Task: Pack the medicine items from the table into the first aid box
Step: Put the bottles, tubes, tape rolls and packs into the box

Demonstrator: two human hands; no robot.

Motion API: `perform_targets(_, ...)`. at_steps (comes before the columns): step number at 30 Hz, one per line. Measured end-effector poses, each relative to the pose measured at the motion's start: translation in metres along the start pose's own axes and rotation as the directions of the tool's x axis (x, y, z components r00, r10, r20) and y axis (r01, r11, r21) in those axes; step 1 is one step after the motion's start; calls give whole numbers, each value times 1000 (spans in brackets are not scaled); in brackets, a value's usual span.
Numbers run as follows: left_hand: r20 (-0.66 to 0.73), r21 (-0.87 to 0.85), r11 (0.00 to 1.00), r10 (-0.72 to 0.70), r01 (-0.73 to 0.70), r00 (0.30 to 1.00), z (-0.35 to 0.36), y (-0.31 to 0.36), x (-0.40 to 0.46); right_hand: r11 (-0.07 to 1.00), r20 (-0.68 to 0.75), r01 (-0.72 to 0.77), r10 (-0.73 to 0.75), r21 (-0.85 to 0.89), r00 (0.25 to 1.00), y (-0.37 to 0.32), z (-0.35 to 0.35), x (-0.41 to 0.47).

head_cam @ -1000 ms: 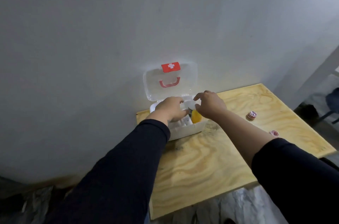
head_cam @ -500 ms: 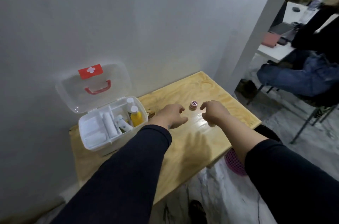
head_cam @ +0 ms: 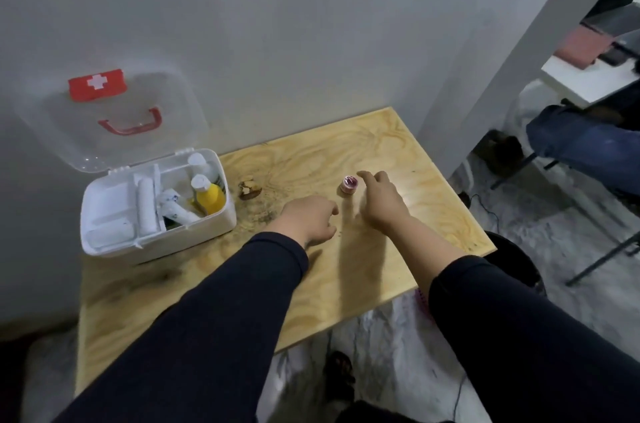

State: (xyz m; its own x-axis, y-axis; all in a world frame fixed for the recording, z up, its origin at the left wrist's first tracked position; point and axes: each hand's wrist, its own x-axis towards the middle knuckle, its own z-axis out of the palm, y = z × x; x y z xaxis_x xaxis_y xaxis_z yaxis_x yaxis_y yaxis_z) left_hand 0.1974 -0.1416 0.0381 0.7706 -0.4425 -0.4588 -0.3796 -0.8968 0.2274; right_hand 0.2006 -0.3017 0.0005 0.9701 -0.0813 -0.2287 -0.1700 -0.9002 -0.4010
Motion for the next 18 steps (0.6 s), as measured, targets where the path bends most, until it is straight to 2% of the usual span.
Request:
perform_targets(5,-18,-17,999,-50,50,999,-2,-1,3,979,46,184,-180,-84,983,-4,0,22)
perform_targets(8,-25,-48,995,-90,88,996,-1,-5,-1,962,-2,245,-247,-117,969,-5,3,24)
perform_targets(13,-58,-122,982,-153,145,987,-9,-11,-13,971,-62,237,-238,-13,969,-18,-6,23)
perform_targets(18,-164,-225,955,-231,192,959,-30,-25,-38,935,-109,343,-333,94,937,-72,-41,24)
